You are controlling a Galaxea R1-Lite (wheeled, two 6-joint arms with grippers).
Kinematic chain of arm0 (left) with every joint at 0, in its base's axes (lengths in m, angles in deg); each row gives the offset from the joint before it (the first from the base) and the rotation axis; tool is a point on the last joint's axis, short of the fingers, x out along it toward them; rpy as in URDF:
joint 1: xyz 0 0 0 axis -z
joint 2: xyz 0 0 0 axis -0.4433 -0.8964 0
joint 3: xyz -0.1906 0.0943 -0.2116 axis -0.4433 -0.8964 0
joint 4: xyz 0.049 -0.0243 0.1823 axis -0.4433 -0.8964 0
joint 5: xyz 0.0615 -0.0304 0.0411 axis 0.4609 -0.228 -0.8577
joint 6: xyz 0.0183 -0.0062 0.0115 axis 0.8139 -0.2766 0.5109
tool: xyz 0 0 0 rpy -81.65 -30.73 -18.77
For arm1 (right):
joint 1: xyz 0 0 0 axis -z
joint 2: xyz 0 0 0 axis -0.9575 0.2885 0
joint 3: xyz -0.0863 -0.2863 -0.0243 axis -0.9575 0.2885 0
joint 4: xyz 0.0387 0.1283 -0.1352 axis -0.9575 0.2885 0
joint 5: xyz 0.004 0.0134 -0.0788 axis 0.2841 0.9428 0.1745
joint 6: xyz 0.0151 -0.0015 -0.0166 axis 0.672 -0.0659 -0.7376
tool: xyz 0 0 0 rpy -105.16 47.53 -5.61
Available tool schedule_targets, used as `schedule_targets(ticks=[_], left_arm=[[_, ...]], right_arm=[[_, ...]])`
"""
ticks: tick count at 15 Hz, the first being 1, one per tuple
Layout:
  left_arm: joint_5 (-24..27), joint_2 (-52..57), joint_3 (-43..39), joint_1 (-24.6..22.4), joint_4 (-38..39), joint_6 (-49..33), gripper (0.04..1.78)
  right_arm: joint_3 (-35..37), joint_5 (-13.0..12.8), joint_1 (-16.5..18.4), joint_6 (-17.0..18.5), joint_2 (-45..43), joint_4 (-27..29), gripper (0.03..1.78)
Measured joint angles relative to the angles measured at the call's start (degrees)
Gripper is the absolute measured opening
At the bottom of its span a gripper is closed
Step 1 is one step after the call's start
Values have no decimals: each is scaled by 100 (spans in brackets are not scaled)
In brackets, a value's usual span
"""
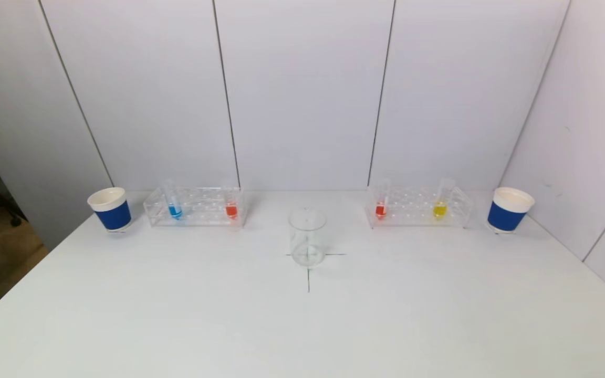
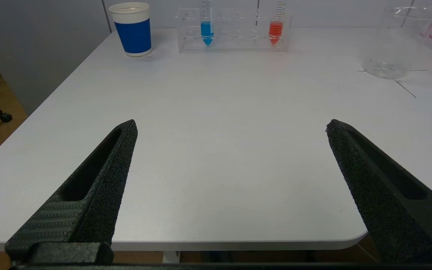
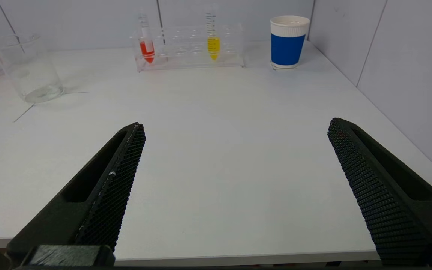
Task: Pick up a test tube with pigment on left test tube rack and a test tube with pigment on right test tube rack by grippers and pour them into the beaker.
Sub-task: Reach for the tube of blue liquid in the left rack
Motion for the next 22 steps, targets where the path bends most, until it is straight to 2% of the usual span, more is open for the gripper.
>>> schedule_targets(ticks=[16, 19, 22], left_arm=[[-7, 0, 0, 0, -11, 27, 176], [30, 0, 22, 0, -62, 252, 176], [52, -2, 322, 0, -193, 307, 176]], right_arm=[[0, 2, 2, 2, 0, 0, 177], [0, 2, 2, 2, 0, 0, 177], [0, 2, 2, 2, 0, 0, 177]])
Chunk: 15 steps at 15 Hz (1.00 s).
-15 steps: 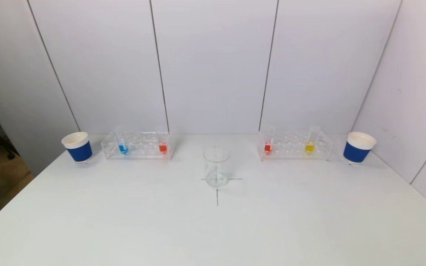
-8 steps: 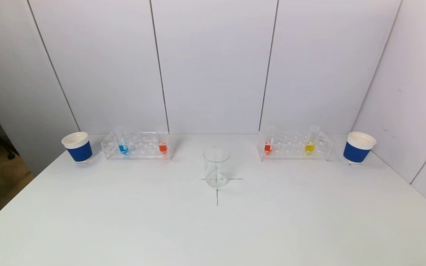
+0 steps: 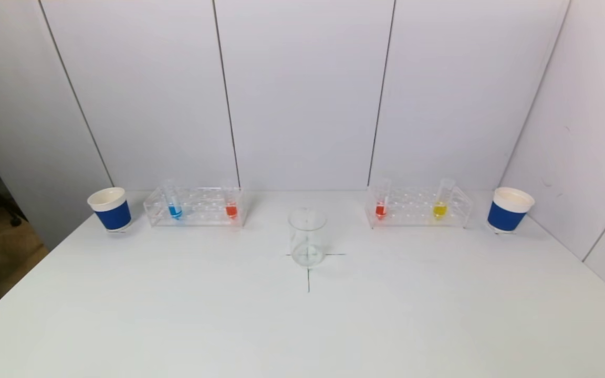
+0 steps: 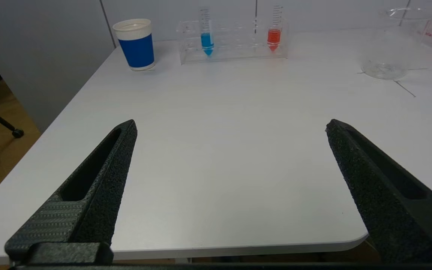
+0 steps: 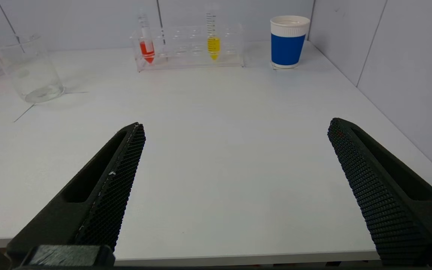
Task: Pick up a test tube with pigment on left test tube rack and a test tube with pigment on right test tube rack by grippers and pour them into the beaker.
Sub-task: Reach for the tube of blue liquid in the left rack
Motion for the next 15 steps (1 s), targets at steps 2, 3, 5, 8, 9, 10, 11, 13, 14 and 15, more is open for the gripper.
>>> schedule_targets(ticks=[2, 3, 5, 8, 9, 10, 11, 13, 14, 15], left_arm=[[74, -27, 566, 0, -358, 2, 176], [133, -104, 931, 0, -560, 0, 176], [152, -457, 1557, 0, -738, -2, 176], [141, -1312, 2345, 18, -542, -4, 176], [141, -1677, 2544, 22, -346, -6, 176], [138, -2036, 2699, 22, -118, -6, 176], [133, -2405, 2826, 24, 141, -9, 176], [127, -3146, 3003, 27, 722, -13, 176], [124, -3535, 3055, 27, 1065, -15, 176], [124, -3896, 3079, 27, 1395, -15, 176]], right_arm=[[0, -2, 0, 0, 0, 0, 177], [0, -2, 0, 0, 0, 0, 177], [0, -2, -2, 0, 0, 0, 177], [0, 0, -2, 0, 0, 0, 177], [0, -2, 0, 0, 0, 0, 177], [0, -2, 0, -2, 0, 0, 177], [0, -2, 0, 0, 0, 0, 177], [0, -2, 0, 0, 0, 0, 177], [0, -2, 0, 0, 0, 0, 177], [0, 0, 0, 0, 0, 0, 177]])
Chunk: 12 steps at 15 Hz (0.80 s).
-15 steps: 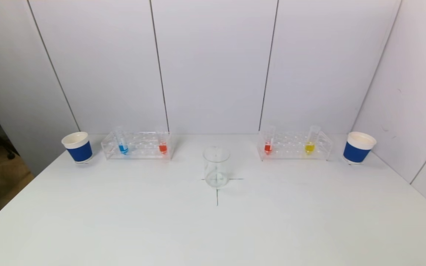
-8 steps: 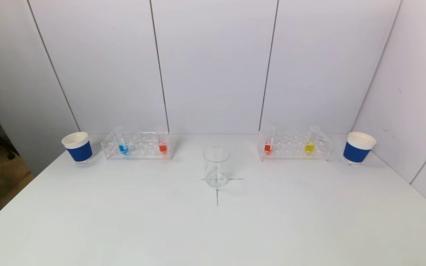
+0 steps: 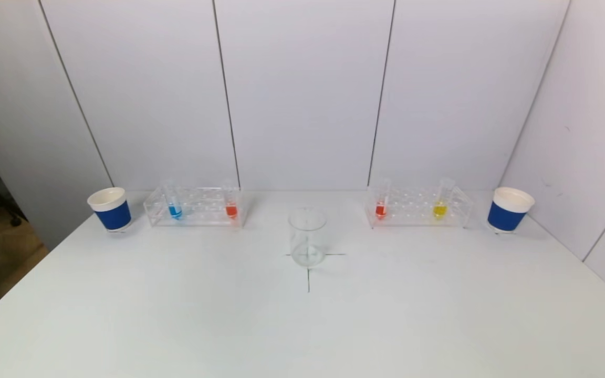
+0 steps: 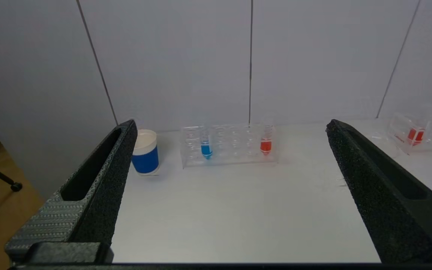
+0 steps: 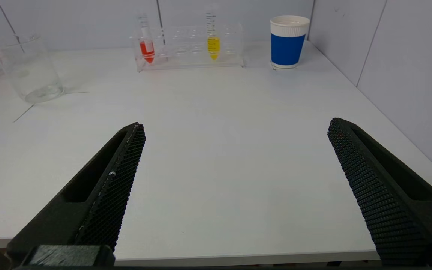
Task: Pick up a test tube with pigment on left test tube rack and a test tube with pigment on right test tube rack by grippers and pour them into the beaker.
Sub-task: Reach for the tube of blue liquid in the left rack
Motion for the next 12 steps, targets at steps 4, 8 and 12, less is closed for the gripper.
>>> schedule_targets(ticks=[4, 8, 12], left_arm=[[0, -1512, -6, -5, 1259, -33, 176], [17, -2964, -129, -9, 2558, -40, 176], [30, -4414, -282, -46, 4041, -63, 176]], right_arm=[[0, -2, -2, -2, 0, 0, 177], [0, 0, 0, 0, 0, 0, 177], [0, -2, 0, 0, 0, 0, 177]])
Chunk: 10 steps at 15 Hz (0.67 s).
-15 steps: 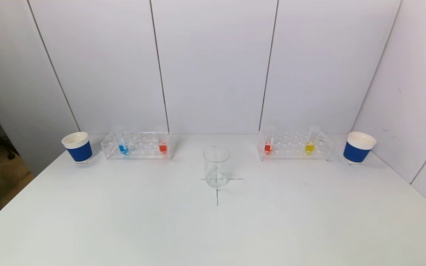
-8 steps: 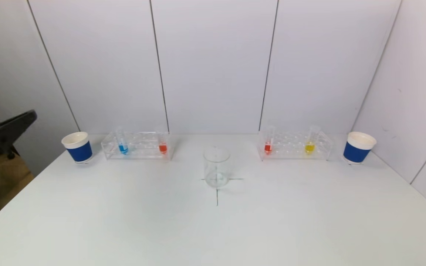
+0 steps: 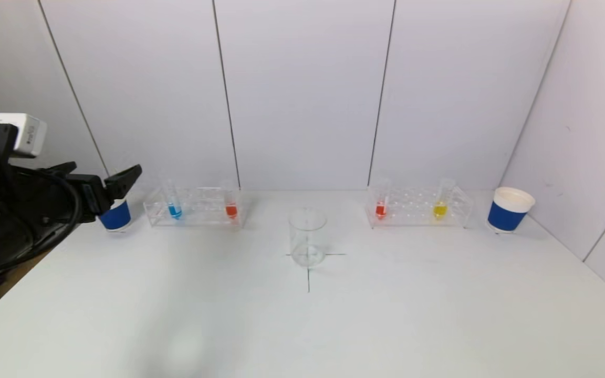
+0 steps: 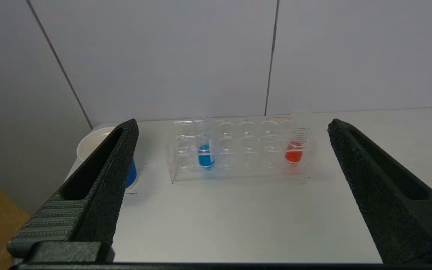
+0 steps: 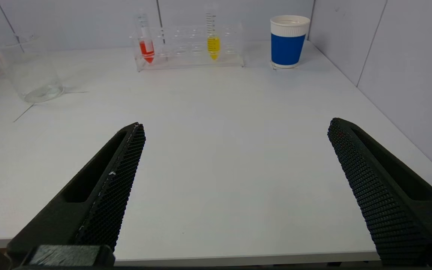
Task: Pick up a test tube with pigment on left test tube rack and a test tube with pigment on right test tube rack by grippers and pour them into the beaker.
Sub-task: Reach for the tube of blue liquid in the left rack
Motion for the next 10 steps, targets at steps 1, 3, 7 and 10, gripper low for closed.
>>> schedule_targets(ticks=[1, 3, 7, 10], left_arm=[[15, -400, -33, -30, 438, 0, 176], [39, -1150, -69, -118, 1264, -5, 176], [69, -2623, 9, -245, 2759, 1, 176], [77, -3423, 364, -276, 3150, -104, 176]], right_arm=[[0, 0, 0, 0, 0, 0, 177], [0, 0, 0, 0, 0, 0, 177], [0, 0, 0, -2, 0, 0, 177], [0, 0, 0, -2, 0, 0, 177]])
